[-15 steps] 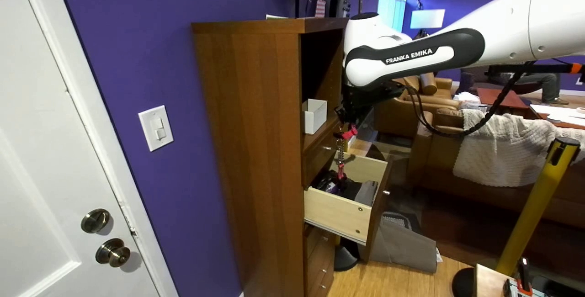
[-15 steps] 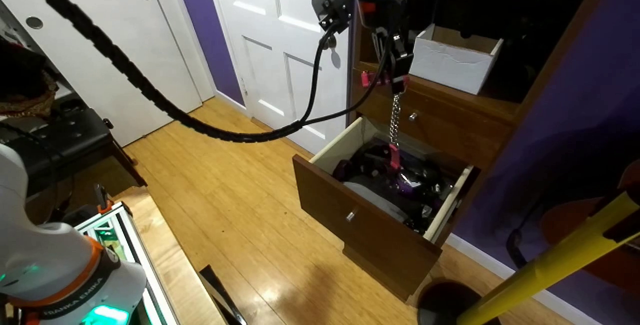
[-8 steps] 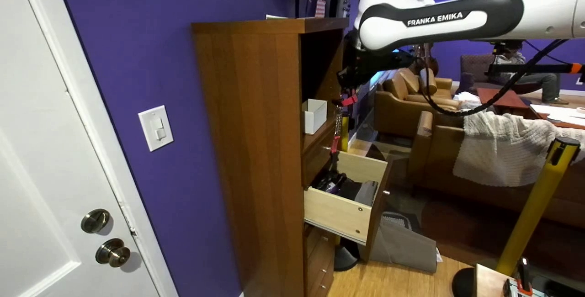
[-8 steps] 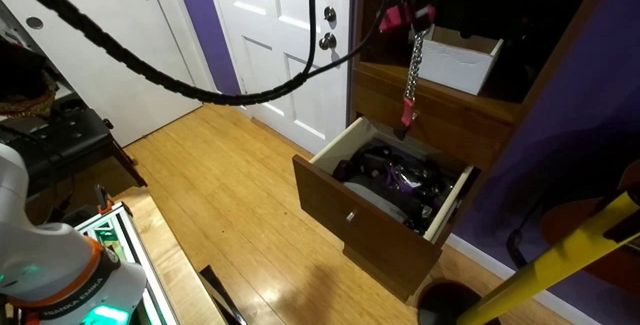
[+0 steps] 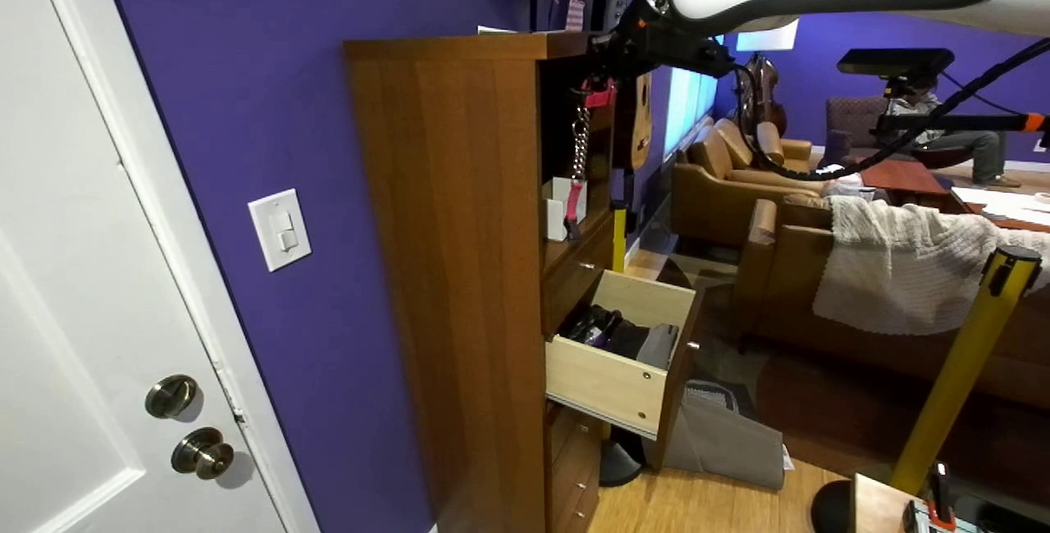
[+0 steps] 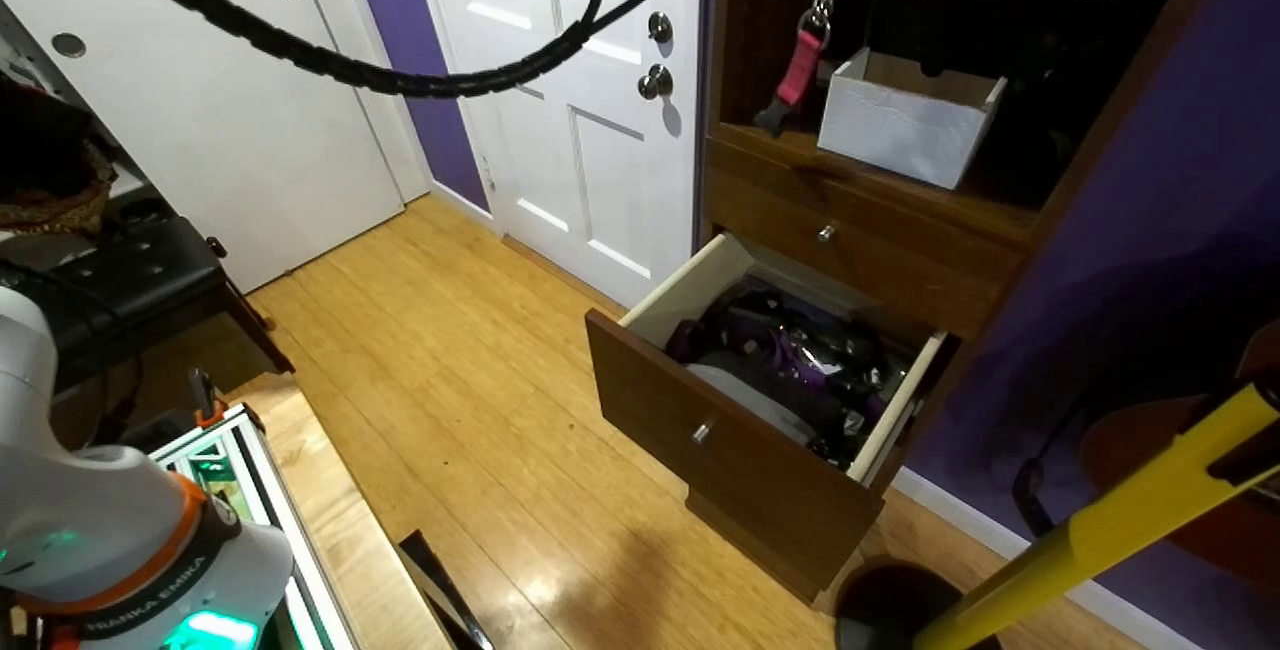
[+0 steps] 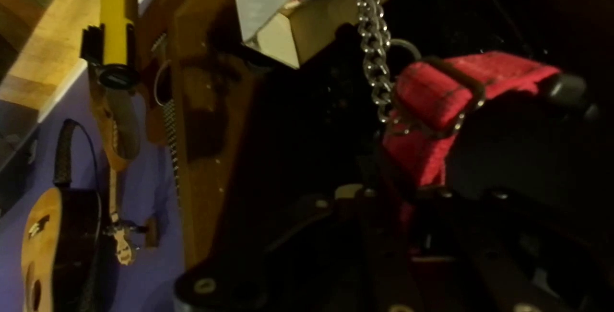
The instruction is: Pick up the pink straps with chains from the drawer and put them on the shelf
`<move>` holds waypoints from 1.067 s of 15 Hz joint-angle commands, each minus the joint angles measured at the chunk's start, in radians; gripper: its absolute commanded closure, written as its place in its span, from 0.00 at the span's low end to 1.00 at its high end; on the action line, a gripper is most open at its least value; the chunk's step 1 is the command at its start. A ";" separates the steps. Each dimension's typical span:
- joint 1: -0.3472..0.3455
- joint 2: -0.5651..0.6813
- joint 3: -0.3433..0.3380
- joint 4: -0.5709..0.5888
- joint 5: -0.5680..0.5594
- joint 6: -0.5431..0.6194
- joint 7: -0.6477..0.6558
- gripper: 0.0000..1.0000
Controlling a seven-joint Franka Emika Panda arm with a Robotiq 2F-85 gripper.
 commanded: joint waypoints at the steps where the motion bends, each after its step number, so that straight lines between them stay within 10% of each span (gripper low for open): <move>1: -0.002 0.013 0.023 -0.015 0.079 0.121 0.003 0.99; 16: 0.038 0.074 0.087 -0.222 0.296 0.494 -0.105 0.99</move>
